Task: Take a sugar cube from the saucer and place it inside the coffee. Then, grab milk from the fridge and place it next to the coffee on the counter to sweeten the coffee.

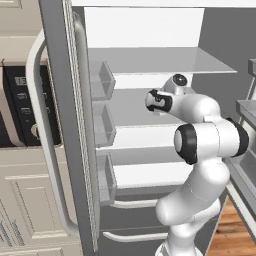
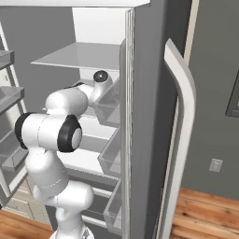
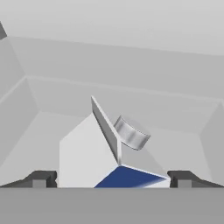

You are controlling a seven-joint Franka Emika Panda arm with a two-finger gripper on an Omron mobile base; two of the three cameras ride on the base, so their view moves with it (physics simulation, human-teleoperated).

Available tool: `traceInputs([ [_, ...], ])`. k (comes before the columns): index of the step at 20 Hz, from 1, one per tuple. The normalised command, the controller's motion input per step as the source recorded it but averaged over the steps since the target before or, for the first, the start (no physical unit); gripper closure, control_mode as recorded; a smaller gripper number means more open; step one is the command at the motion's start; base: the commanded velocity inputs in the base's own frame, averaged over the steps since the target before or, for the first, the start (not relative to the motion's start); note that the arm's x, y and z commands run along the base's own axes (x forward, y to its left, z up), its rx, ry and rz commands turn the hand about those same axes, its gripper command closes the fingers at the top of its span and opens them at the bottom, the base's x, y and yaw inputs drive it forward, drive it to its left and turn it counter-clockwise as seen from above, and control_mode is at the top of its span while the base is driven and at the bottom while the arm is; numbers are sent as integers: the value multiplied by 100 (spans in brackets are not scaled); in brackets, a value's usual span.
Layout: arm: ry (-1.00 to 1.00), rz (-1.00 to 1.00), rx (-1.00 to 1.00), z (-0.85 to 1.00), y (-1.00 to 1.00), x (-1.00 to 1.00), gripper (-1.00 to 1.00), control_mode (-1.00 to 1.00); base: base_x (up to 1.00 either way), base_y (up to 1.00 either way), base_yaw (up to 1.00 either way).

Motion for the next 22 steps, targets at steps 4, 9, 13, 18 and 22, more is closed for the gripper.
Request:
traceInputs([
  [4,0,0,0,-10,0,5,100,-100,0,0,0],
  [9,0,0,0,-5,0,0,100,-100,0,0,0],
  [13,0,0,0,0,0,-16,100,-100,0,0,0],
  [18,-9,0,0,0,0,-77,100,-100,0,0,0],
  [22,-18,0,0,3,1,-100,100,-100,0,0,0],
])
